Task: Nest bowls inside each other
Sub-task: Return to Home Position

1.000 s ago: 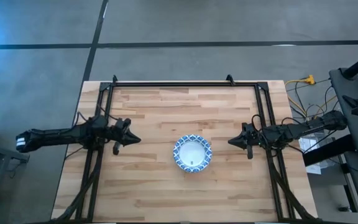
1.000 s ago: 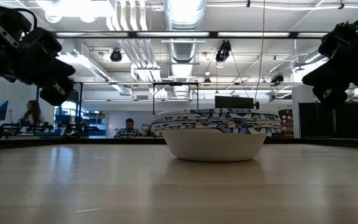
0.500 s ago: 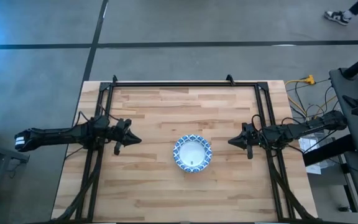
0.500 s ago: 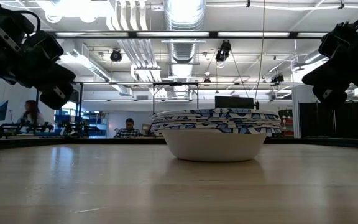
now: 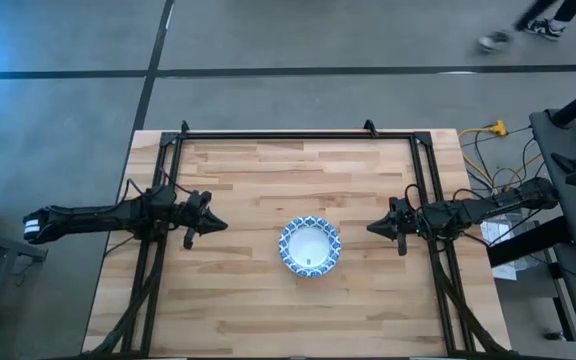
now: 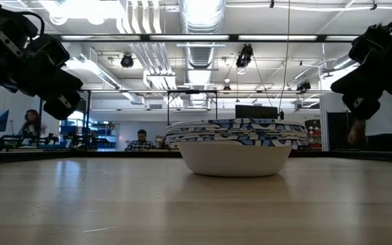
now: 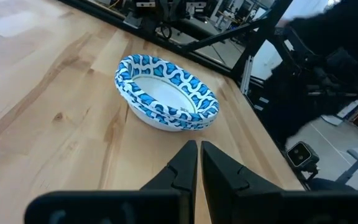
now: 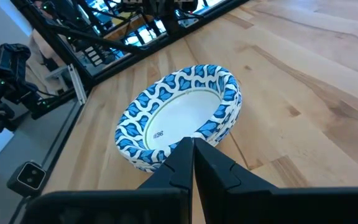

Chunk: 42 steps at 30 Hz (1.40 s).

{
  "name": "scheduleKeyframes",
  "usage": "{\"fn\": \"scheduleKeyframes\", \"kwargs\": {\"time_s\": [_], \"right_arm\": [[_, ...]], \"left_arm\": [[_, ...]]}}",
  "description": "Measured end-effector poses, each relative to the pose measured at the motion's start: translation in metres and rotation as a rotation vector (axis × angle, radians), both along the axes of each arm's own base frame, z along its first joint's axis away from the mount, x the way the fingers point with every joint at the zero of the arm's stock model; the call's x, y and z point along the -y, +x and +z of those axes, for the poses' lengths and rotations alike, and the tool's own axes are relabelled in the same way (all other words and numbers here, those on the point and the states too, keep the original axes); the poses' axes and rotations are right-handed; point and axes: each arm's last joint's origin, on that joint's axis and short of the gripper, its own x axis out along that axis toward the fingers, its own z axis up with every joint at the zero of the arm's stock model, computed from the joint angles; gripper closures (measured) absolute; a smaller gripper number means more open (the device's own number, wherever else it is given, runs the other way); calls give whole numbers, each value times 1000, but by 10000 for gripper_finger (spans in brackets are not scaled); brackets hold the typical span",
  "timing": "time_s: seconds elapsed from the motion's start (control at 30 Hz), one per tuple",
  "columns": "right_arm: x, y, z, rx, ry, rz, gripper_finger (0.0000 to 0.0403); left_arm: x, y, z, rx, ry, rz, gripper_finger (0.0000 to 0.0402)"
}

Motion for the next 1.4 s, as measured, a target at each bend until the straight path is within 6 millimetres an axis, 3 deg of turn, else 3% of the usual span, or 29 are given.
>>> {"fn": "scheduleKeyframes", "kwargs": {"time_s": [1.4], "right_arm": [[-9,-2,0,1,-2,80,394]], "left_arm": [[0,0,0,0,0,0,395]]}}
